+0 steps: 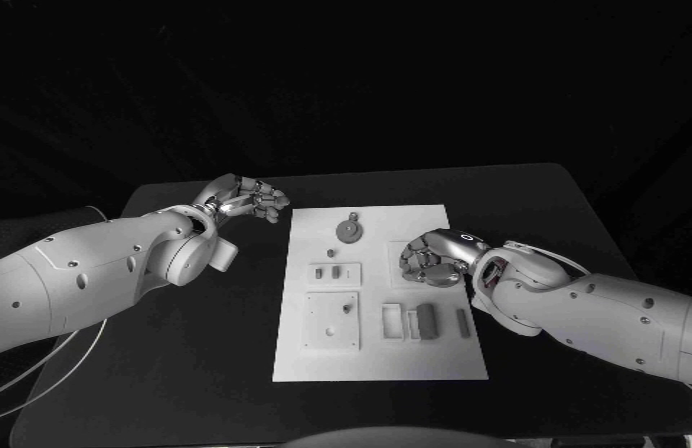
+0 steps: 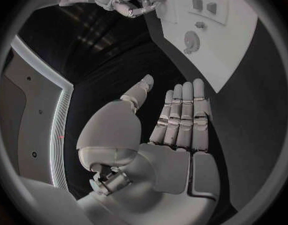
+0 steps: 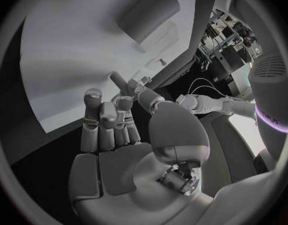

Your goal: Assemble the parts on the task board

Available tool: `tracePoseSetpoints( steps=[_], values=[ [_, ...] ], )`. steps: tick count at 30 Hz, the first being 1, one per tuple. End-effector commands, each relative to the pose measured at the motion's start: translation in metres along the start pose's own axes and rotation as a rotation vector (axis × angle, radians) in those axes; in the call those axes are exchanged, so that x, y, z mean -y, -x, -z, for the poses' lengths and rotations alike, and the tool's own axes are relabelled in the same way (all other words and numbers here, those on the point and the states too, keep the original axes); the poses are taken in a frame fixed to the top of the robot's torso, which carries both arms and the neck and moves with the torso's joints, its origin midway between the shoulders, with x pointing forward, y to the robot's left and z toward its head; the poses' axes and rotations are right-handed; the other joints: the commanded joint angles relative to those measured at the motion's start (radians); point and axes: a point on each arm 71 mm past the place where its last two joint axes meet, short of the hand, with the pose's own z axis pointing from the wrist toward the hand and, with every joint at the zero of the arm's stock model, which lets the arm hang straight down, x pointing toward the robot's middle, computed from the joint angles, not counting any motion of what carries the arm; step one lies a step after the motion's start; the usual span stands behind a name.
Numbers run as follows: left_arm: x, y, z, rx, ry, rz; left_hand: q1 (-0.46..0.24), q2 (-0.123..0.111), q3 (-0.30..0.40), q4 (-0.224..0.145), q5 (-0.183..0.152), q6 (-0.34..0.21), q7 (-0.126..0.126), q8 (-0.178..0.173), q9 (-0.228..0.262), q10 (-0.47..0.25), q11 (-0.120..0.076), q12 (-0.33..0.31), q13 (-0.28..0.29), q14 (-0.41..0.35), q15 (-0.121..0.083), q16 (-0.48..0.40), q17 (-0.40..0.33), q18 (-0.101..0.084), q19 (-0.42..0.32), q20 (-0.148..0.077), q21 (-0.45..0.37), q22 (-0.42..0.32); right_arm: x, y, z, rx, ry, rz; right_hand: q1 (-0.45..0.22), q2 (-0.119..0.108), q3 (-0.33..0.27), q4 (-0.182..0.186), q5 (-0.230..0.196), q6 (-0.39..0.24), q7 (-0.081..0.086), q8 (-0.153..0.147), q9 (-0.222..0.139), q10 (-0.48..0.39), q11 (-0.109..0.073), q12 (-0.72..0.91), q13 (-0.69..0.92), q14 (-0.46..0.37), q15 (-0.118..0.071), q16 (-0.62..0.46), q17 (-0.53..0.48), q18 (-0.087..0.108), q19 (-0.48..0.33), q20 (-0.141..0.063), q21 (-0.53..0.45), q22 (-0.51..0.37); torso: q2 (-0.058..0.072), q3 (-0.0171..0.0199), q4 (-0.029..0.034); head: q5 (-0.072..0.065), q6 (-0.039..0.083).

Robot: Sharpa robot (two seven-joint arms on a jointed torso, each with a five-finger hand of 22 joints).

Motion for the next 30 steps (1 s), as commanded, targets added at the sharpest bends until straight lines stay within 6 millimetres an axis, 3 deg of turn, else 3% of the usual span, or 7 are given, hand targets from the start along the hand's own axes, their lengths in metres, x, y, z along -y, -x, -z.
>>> tracePoseSetpoints(
  steps=[1,16,30],
  values=[
    [0.002,0.0,0.0,-0.004,-0.014,-0.002,0.009,-0.001,-0.005,0.001,-0.004,-0.002,0.0,-0.004,-0.001,0.002,0.003,-0.003,-0.002,0.003,0.006,-0.004,0.002,0.012,0.003,0.003,-0.006,-0.001,-0.003,0.001,0.003,0.004,0.017,-0.01,-0.01,-0.001,0.008,0.0,0.006,0.054,0.037,0.014,0.015,0.004,-0.005,-0.003,-0.002,-0.001,-0.007,0.0,-0.001,0.034,0.004,-0.002,0.005,0.014,0.0,0.0002,-0.0005,0.001,-0.001],
    [0.002,0.0,0.0,-0.003,-0.014,-0.003,0.009,-0.001,-0.005,0.001,-0.004,-0.002,0.0,-0.004,-0.001,0.003,0.003,-0.003,-0.002,0.003,0.006,-0.005,0.003,0.012,0.003,0.003,-0.006,-0.001,-0.025,0.01,0.004,0.012,0.073,-0.039,-0.011,-0.002,0.011,0.0,0.009,0.056,0.036,0.015,0.016,0.007,-0.007,-0.004,-0.002,0.001,-0.008,0.0,-0.002,0.034,0.005,-0.003,0.005,0.014,0.0,0.0005,-0.0006,0.004,0.0],
    [0.002,-0.002,-0.001,-0.007,-0.013,-0.002,0.009,-0.001,-0.005,0.001,-0.004,-0.002,0.0,-0.004,-0.001,0.003,0.003,-0.004,-0.002,0.003,0.006,-0.005,0.003,0.012,0.003,0.003,-0.007,0.0,-0.084,-0.005,-0.012,-0.059,0.213,-0.079,-0.013,0.0,0.013,0.0,0.011,0.055,0.036,0.015,0.015,0.007,-0.007,-0.006,-0.003,0.001,-0.009,-0.001,-0.003,0.034,0.005,-0.003,0.005,0.013,-0.001,-0.0002,0.0002,0.032,0.0]
  ],
)
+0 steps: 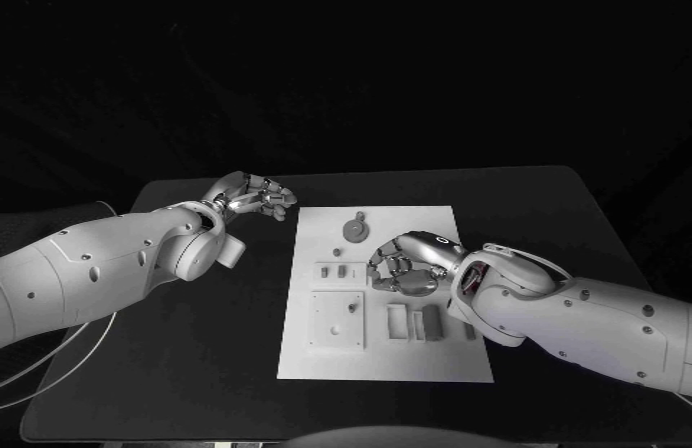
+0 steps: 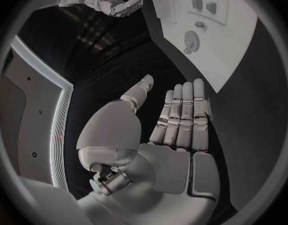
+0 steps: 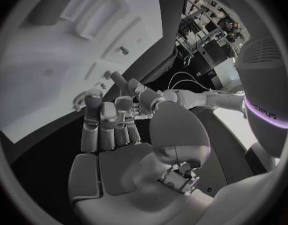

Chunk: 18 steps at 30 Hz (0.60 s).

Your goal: Assemble the parts on the task board

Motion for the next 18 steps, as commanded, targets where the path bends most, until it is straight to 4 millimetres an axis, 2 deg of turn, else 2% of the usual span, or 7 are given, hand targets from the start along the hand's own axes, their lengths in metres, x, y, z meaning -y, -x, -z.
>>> tracePoseSetpoints(
  steps=[1,4,7,10,14,18],
  values=[
    [0.002,-0.002,-0.001,-0.009,-0.013,0.0,0.009,-0.001,-0.005,0.001,-0.004,-0.002,0.0,-0.004,-0.001,0.002,0.003,-0.004,-0.001,0.003,0.006,-0.005,0.001,0.02,0.003,0.003,-0.007,-0.001,-0.012,-0.006,-0.006,-0.041,0.039,-0.01,-0.004,0.01,0.008,0.0,0.007,0.048,0.042,0.015,0.015,0.004,-0.003,-0.006,-0.001,0.003,-0.006,-0.002,-0.001,0.029,0.003,-0.005,0.005,0.013,0.0,-0.0005,0.0011,0.007,0.001],
    [0.002,-0.003,-0.001,-0.009,-0.014,0.0,0.009,-0.001,-0.005,0.001,-0.004,-0.002,0.0,-0.004,-0.001,0.002,0.003,-0.004,-0.001,0.003,0.006,-0.005,0.002,0.02,0.003,0.003,-0.007,-0.001,-0.024,-0.01,-0.012,-0.053,0.072,-0.018,-0.005,0.011,0.008,0.0,0.007,0.048,0.043,0.014,0.015,0.004,-0.003,-0.007,-0.001,0.003,-0.006,-0.002,-0.001,0.029,0.003,-0.005,0.004,0.013,0.001,-0.0014,0.0014,0.011,0.002],
    [0.002,-0.003,-0.001,-0.012,-0.013,0.001,0.009,-0.001,-0.005,0.001,-0.004,-0.002,0.0,-0.004,-0.001,0.002,0.003,-0.004,-0.001,0.003,0.006,-0.005,0.002,0.02,0.003,0.003,-0.007,0.0,-0.037,-0.014,-0.02,-0.058,0.103,-0.024,-0.006,0.012,0.008,-0.001,0.008,0.048,0.043,0.014,0.015,0.004,-0.003,-0.007,-0.001,0.003,-0.006,-0.002,-0.001,0.029,0.002,-0.005,0.004,0.013,0.001,-0.0006,0.0019,0.013,0.002],
    [0.003,-0.004,-0.002,-0.013,-0.015,0.0,0.008,-0.001,-0.006,0.001,-0.004,-0.002,0.0,-0.004,-0.001,0.002,0.003,-0.004,-0.001,0.003,0.006,-0.006,0.002,0.02,0.003,0.003,-0.007,0.0,-0.047,-0.021,-0.029,-0.072,0.128,-0.029,-0.007,0.014,0.009,-0.001,0.008,0.047,0.043,0.013,0.015,0.004,-0.003,-0.007,-0.001,0.002,-0.007,-0.003,-0.002,0.029,0.002,-0.005,0.003,0.013,0.001,-0.0001,0.0006,0.01,0.008],
    [0.004,-0.006,-0.003,-0.02,-0.016,0.002,0.008,0.0,-0.006,0.001,-0.004,-0.003,0.0,-0.005,-0.002,0.002,0.003,-0.004,-0.001,0.003,0.006,-0.006,0.002,0.02,0.003,0.003,-0.007,0.0,-0.049,-0.032,-0.035,-0.087,0.131,-0.028,-0.009,0.017,0.009,-0.002,0.009,0.046,0.043,0.013,0.015,0.004,-0.003,-0.008,-0.001,0.002,-0.007,-0.003,-0.002,0.029,0.001,-0.005,0.003,0.013,0.001,-0.0008,0.0041,0.013,0.006],
    [0.004,-0.006,-0.003,-0.018,-0.016,0.002,0.008,0.0,-0.006,0.001,-0.004,-0.003,0.0,-0.005,-0.002,0.002,0.003,-0.004,-0.001,0.003,0.006,-0.006,0.002,0.02,0.003,0.003,-0.007,0.0,-0.049,-0.039,-0.038,-0.095,0.126,-0.023,-0.01,0.018,0.01,-0.002,0.009,0.045,0.043,0.012,0.015,0.003,-0.002,-0.009,-0.002,0.001,-0.007,-0.004,-0.002,0.029,0.001,-0.005,0.003,0.013,0.001,-0.0004,0.0016,0.021,0.003]
  ],
)
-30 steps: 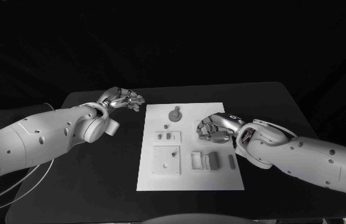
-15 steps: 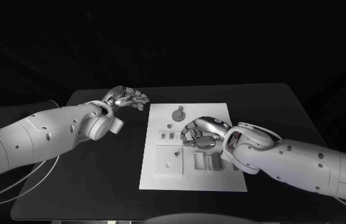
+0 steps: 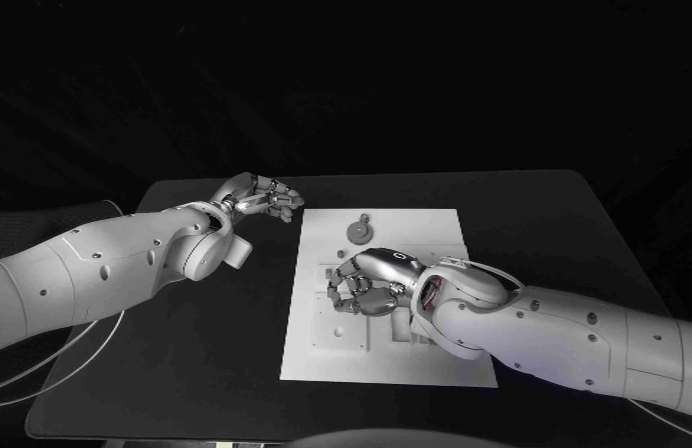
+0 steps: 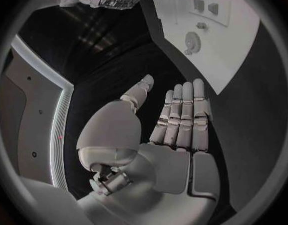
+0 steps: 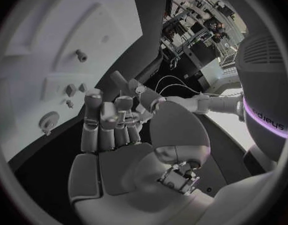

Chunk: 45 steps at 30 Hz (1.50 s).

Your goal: Assemble the parts on the task board

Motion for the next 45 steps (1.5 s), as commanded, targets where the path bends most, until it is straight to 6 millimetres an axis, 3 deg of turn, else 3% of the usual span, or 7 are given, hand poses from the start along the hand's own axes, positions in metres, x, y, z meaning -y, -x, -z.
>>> tracePoseSetpoints(
  steps=[1,10,30,45],
  values=[
    [0.002,-0.002,-0.001,-0.01,-0.012,0.0,0.008,0.0,-0.006,0.001,-0.004,-0.003,0.0,-0.005,-0.002,0.002,0.003,-0.004,-0.001,0.003,0.006,-0.006,0.001,0.009,0.003,0.003,-0.003,-0.001,-0.001,-0.005,-0.002,-0.02,0.008,0.012,0.0,0.014,0.007,0.001,0.005,0.045,0.044,0.012,0.014,0.003,-0.002,-0.005,-0.002,0.001,-0.007,-0.004,-0.001,0.029,0.001,-0.005,0.003,0.013,0.0,0.0003,-0.0009,0.007,-0.003],
    [0.002,-0.003,-0.001,-0.014,-0.012,0.001,0.008,0.0,-0.006,0.002,-0.004,-0.003,0.0,-0.005,-0.002,0.002,0.003,-0.005,-0.001,0.002,0.006,-0.007,0.002,0.009,0.003,0.004,-0.004,-0.001,-0.001,-0.018,-0.005,-0.073,0.003,0.021,-0.002,0.016,0.007,0.0,0.006,0.044,0.044,0.012,0.014,0.003,-0.002,-0.005,-0.002,0.001,-0.007,-0.004,-0.001,0.029,0.0,-0.005,0.002,0.013,0.0,0.0019,-0.0018,0.013,-0.009],
    [0.002,-0.003,-0.001,-0.015,-0.007,0.002,0.007,0.0,-0.007,0.001,-0.004,-0.008,0.002,-0.008,-0.003,0.0,0.004,-0.006,-0.002,0.002,0.006,-0.008,0.003,0.009,0.002,0.004,-0.004,0.0,0.009,-0.044,-0.007,-0.114,-0.032,0.03,-0.003,0.017,0.007,-0.001,0.006,0.043,0.044,0.011,0.014,0.002,-0.002,-0.006,-0.001,0.0,-0.007,-0.004,-0.001,0.029,-0.001,-0.005,0.002,0.013,0.0,0.0003,-0.0018,0.021,-0.024],
    [0.003,-0.004,-0.001,-0.024,-0.016,-0.028,0.01,0.0,-0.007,0.001,-0.004,-0.027,-0.001,-0.018,-0.007,-0.004,0.006,-0.009,-0.003,0.003,0.006,-0.011,0.008,0.01,0.003,0.004,-0.005,0.0,0.01,-0.054,-0.009,-0.117,-0.035,0.026,-0.004,0.018,0.008,-0.002,0.007,0.042,0.044,0.011,0.014,0.001,-0.002,-0.006,-0.001,0.0,-0.008,-0.004,0.0,0.029,0.0,-0.005,0.002,0.013,0.0,-0.0001,-0.0005,0.02,-0.025]
  ],
)
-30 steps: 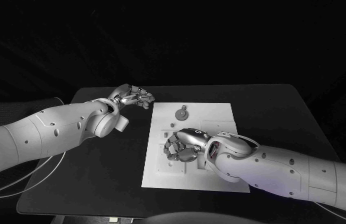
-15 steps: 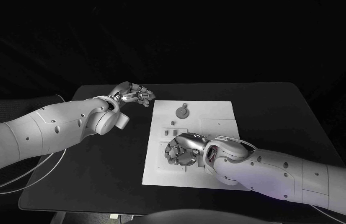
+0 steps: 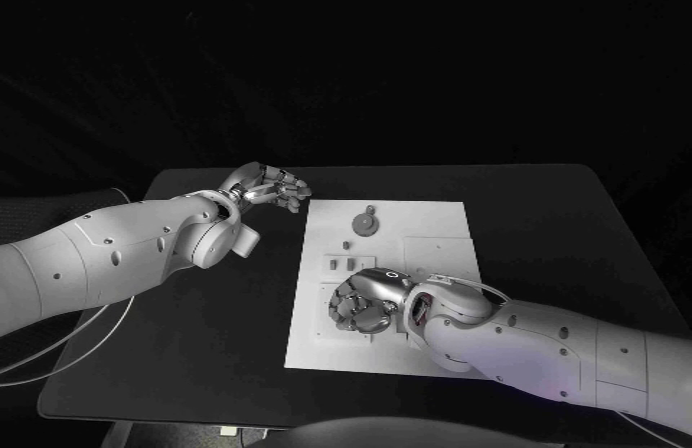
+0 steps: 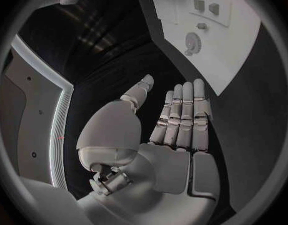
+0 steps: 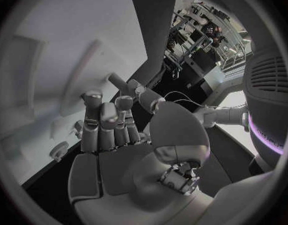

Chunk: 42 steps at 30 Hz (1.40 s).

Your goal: Assemble the parts on the task board

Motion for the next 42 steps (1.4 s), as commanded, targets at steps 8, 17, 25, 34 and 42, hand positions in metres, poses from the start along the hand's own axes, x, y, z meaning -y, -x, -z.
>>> tracePoseSetpoints(
  steps=[8,17,25,34,42],
  values=[
    [0.002,-0.002,0.0,-0.021,-0.018,-0.025,0.01,0.0,-0.007,0.001,-0.004,-0.009,-0.001,-0.006,-0.001,-0.005,0.007,-0.006,-0.001,0.003,0.006,-0.007,0.002,0.02,0.003,0.004,-0.005,0.0,0.005,-0.003,0.001,-0.019,-0.006,0.022,-0.001,0.009,0.004,-0.001,0.004,0.049,0.038,0.011,0.014,0.002,-0.002,-0.006,0.0,0.001,-0.004,-0.003,0.0,0.028,0.001,-0.006,0.003,0.013,0.0,0.0011,-0.0008,0.002,-0.003],
    [0.002,-0.001,0.0,-0.021,-0.017,-0.025,0.01,0.0,-0.007,0.001,-0.004,-0.01,-0.001,-0.006,-0.001,-0.006,0.007,-0.006,-0.001,0.003,0.006,-0.008,0.002,0.02,0.003,0.004,-0.005,0.0,0.011,-0.001,0.004,-0.015,-0.019,0.03,-0.001,0.009,0.004,-0.001,0.004,0.049,0.038,0.011,0.015,0.002,-0.002,-0.005,0.0,0.002,-0.004,-0.003,0.0,0.028,0.002,-0.007,0.004,0.013,-0.001,0.0014,-0.0008,0.004,-0.004],
    [0.002,-0.001,0.001,-0.02,-0.016,-0.026,0.01,0.001,-0.007,0.001,-0.004,-0.01,-0.001,-0.006,-0.001,-0.006,0.007,-0.006,-0.001,0.003,0.006,-0.008,0.002,0.02,0.003,0.004,-0.006,0.0,0.015,-0.001,0.006,-0.013,-0.028,0.032,-0.001,0.009,0.004,-0.001,0.004,0.05,0.038,0.012,0.015,0.003,-0.002,-0.005,0.0,0.002,-0.004,-0.002,0.0,0.028,0.002,-0.007,0.004,0.014,-0.001,0.0012,-0.0009,0.004,-0.004],
    [0.002,0.0,0.001,-0.019,-0.015,-0.026,0.011,0.001,-0.007,0.001,-0.004,-0.009,-0.001,-0.006,-0.001,-0.006,0.007,-0.006,-0.002,0.003,0.006,-0.008,0.003,0.02,0.002,0.004,-0.006,0.0,0.018,0.0,0.009,-0.007,-0.035,0.033,-0.001,0.009,0.004,-0.001,0.004,0.05,0.038,0.012,0.015,0.003,-0.003,-0.005,0.001,0.003,-0.004,-0.002,0.0,0.028,0.002,-0.007,0.004,0.014,0.0,0.0012,-0.0009,0.005,-0.004],
    [0.002,-0.001,0.001,-0.02,-0.015,-0.026,0.011,0.001,-0.007,0.001,-0.004,-0.009,-0.001,-0.005,-0.001,-0.006,0.007,-0.006,-0.002,0.003,0.006,-0.009,0.003,0.02,0.002,0.004,-0.006,0.0,0.017,0.0,0.009,-0.006,-0.033,0.032,-0.002,0.009,0.004,-0.001,0.004,0.05,0.038,0.012,0.015,0.003,-0.003,-0.005,0.001,0.003,-0.004,-0.002,0.0,0.028,0.003,-0.007,0.005,0.014,0.0,0.0013,-0.0009,0.006,-0.004]
  ],
)
